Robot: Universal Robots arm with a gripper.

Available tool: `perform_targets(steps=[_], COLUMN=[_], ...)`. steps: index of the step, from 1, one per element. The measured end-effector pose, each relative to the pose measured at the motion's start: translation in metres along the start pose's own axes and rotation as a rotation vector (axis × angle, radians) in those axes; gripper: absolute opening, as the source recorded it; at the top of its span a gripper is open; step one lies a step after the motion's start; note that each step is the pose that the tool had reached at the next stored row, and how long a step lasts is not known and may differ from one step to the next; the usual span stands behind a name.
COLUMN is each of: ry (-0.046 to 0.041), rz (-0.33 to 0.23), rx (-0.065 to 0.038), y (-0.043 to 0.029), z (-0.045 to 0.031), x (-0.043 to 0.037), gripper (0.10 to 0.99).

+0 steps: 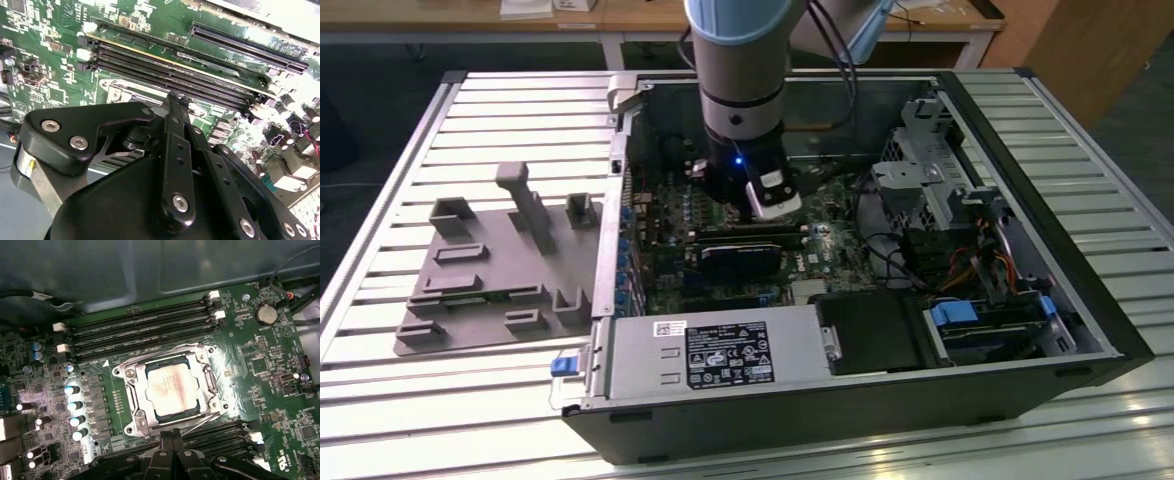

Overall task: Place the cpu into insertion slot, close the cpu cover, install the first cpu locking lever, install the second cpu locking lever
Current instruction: 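Install the second cpu locking lever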

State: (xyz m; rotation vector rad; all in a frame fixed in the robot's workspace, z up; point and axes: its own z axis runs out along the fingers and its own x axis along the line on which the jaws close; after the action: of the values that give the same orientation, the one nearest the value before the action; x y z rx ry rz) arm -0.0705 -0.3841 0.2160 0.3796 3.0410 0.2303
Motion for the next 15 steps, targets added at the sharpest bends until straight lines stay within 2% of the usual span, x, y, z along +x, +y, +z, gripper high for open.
perform_targets(steps=[5,9,15], ry=[0.0088,0.0143,0.0171], rz=[0.001,0.002,0.002], rx=[-0.035,-0.056,-0.067], y=[-0.0056,-0.011,-0.0177], z=[0.0001,0.0001,0.0008], x=[-0.0005,-0.0014,-0.0002], gripper=[0.102,0.102,0.102])
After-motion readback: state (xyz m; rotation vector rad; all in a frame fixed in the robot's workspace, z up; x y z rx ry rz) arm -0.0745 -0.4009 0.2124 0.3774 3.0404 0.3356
